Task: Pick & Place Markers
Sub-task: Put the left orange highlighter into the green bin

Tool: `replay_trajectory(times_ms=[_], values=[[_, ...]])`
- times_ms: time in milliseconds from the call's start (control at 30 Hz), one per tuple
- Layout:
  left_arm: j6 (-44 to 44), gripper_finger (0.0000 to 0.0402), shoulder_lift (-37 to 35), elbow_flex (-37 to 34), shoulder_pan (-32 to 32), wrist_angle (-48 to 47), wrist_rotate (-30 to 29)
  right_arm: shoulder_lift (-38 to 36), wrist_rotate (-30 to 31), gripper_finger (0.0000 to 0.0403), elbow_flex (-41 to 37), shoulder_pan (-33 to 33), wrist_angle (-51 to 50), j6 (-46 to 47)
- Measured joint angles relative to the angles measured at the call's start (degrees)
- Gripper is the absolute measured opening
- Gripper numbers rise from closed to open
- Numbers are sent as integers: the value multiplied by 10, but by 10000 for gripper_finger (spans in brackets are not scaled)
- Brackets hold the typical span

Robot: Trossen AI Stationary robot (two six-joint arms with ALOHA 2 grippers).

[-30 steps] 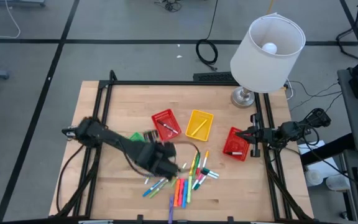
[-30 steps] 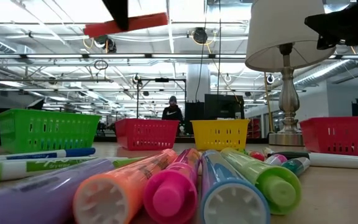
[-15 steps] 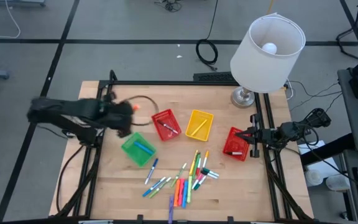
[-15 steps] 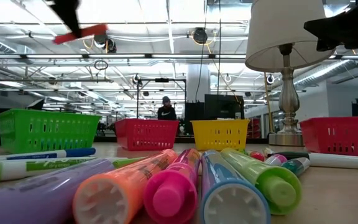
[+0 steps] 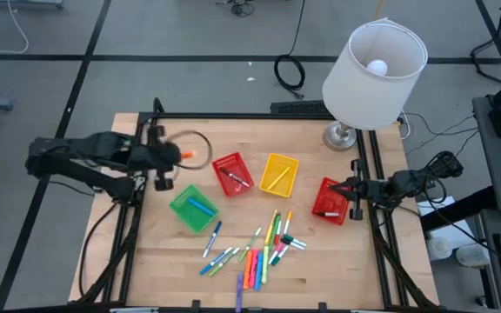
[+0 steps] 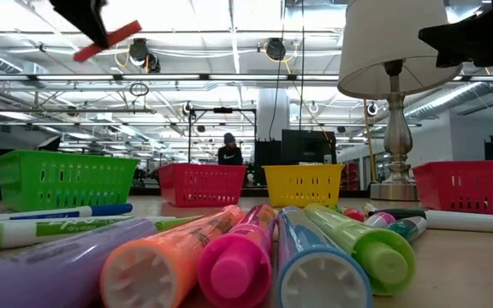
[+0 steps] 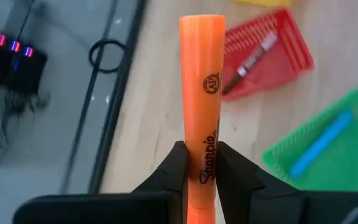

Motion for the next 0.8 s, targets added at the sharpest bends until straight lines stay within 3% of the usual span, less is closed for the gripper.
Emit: replay_trajectory(times_ms=[200,433,800], values=[[112,54,113,0,-4,-47,50,0,0,0,0,0,26,-36],[206,54,230,0,-48,-61,62,0,0,0,0,0,35,-43],[201,54,337,0,-126,-56,92,0,0,0,0,0,40,3]])
